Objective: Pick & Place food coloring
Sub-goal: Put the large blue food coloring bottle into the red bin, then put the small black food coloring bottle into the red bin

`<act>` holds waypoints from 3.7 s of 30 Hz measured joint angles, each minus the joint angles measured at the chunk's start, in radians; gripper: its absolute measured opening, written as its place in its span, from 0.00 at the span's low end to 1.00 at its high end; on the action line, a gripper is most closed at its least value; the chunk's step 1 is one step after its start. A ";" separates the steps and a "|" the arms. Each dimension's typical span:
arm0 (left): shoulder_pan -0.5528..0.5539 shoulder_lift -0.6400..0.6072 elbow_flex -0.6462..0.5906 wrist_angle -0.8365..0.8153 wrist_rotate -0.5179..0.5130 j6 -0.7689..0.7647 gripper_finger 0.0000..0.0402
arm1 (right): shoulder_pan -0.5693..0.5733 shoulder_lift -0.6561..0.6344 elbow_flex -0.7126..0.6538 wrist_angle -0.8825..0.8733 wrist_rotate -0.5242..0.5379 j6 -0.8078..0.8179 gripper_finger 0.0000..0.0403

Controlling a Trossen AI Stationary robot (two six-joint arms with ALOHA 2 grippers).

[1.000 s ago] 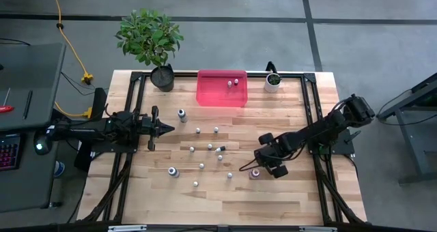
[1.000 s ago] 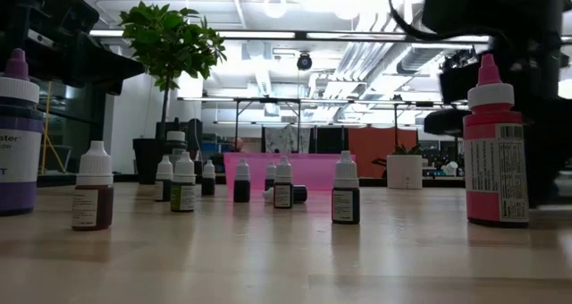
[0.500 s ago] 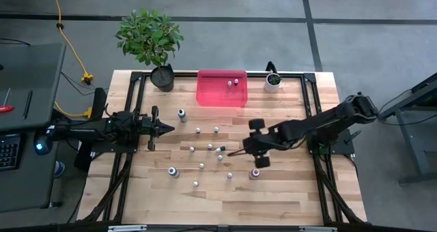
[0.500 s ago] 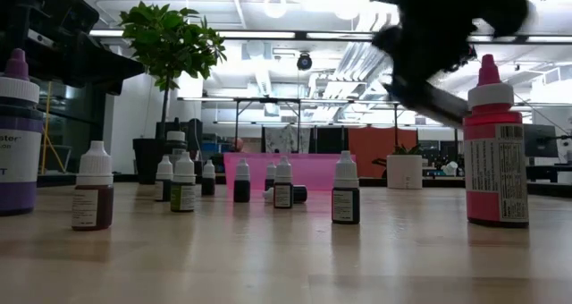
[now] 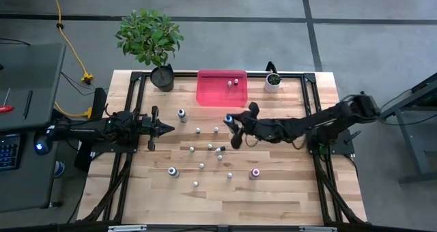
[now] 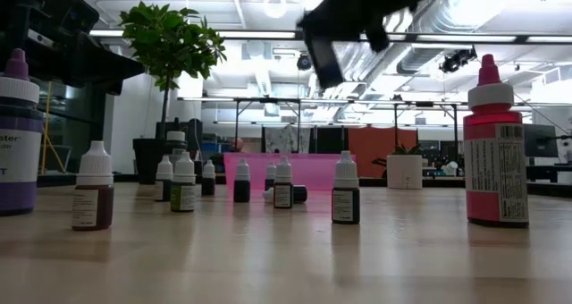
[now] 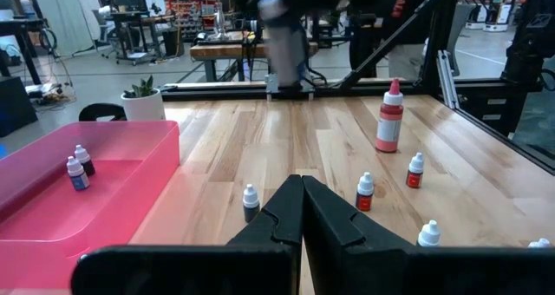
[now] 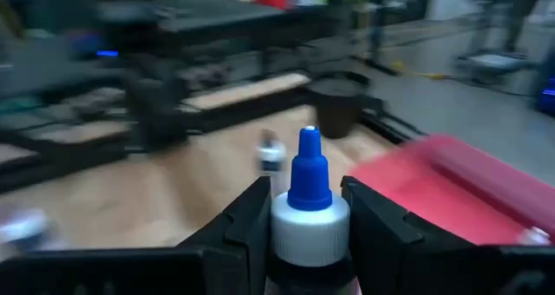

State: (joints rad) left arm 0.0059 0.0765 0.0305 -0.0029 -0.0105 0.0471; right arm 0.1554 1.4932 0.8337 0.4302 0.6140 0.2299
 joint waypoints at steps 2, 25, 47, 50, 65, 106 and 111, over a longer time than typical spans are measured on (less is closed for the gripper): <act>0.000 0.000 0.000 0.000 0.000 0.000 0.00 | -0.035 0.045 -0.006 0.056 0.015 0.005 0.28; 0.000 0.000 0.000 0.000 0.000 0.000 0.00 | -0.378 0.748 0.767 0.099 0.144 -0.017 0.28; 0.000 0.000 0.002 -0.013 0.036 0.000 0.00 | -0.438 0.883 0.897 -0.076 0.305 0.168 0.28; 0.000 0.000 0.002 -0.016 0.027 0.000 0.00 | -0.437 0.891 0.897 -0.064 0.306 0.148 0.28; 0.000 0.000 0.002 -0.026 0.031 0.009 0.00 | -0.442 0.960 0.897 0.130 0.286 -0.005 0.28; 0.000 0.000 0.001 -0.025 0.019 0.061 0.00 | -0.457 0.989 0.897 0.174 0.240 -0.056 0.46; 0.000 0.000 0.000 -0.023 0.019 0.060 0.00 | -0.448 0.960 0.897 0.173 0.256 -0.122 0.46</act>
State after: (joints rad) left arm 0.0062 0.0765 0.0307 -0.0257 0.0082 0.1074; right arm -0.2930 2.4528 1.7306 0.6033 0.8702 0.1080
